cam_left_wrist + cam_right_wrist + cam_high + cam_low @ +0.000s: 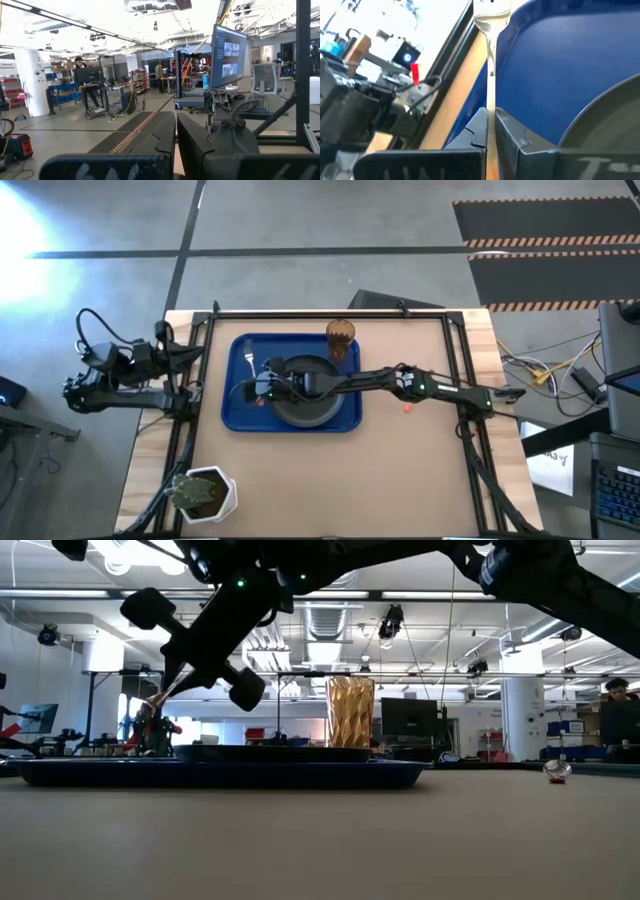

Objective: Pick and place plate/cup/fork/spoon on tray
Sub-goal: Put the orange fork on the left of the black plate on the blue tray

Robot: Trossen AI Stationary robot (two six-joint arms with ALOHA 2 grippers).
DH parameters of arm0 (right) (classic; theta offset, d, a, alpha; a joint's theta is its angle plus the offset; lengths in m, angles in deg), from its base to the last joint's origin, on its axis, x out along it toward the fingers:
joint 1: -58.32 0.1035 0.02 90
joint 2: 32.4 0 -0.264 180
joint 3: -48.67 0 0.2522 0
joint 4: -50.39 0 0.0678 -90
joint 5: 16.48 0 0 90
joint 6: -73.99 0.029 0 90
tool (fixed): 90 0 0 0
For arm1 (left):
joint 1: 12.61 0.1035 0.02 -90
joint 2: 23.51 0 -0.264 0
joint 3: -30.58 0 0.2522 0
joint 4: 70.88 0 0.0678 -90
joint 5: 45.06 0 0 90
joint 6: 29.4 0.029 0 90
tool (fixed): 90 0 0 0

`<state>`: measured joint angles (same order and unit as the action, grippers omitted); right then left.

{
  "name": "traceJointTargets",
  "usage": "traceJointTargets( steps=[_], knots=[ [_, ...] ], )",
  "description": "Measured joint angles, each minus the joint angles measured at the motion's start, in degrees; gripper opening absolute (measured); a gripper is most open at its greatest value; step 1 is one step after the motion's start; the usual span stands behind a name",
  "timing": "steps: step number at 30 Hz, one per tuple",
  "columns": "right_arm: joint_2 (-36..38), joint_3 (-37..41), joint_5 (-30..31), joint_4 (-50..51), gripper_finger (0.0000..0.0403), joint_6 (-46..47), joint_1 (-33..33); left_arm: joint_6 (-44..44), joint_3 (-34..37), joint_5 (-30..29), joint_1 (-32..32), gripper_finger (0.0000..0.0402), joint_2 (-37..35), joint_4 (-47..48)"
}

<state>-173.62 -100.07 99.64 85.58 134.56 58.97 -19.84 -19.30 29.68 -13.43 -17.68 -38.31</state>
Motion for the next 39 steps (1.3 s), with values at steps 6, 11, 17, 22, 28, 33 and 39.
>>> traceJointTargets(
  steps=[6, 11, 17, 22, 28, 33, 39],
  knots=[
    [-0.17, 0.0, 2.52, 0.06, 0.0009, 2.73, 0.73, -0.04, 0.0, -0.01, 0.0, 0.0, 0.0, 0.24],
    [-0.35, 0.68, 2.77, 0.14, 0.0009, 5.34, 1.52, -0.07, 0.0, 0.0, 0.0, 0.0, 0.0, 0.22],
    [-0.42, 2.04, 4.57, 0.04, 0.001, 8.59, 3.03, -0.09, 0.0, 0.0, 0.0, 0.0, 0.0, 0.2],
    [-0.46, 4.57, 3.36, -2.14, 0.0011, 10.05, 3.62, -0.09, 0.0, 0.0, -0.01, 0.0, 0.0, 0.2],
    [-0.46, 7.19, 1.93, -9.82, 0.0011, 8.45, 3.63, -0.09, 0.0, 0.0, 0.0, 0.0, 0.0, 0.2],
    [-0.46, 9.15, 1.95, -9.62, 0.0011, 10.91, 3.61, -0.11, 0.0, 0.0, 0.0, 0.0, 0.0, 0.2],
    [-0.46, 9.92, 2.36, -9.67, 0.0011, 11.88, 3.61, -0.09, 0.0, 0.0, 0.0, 0.0, 0.0, 0.19]
  ],
)
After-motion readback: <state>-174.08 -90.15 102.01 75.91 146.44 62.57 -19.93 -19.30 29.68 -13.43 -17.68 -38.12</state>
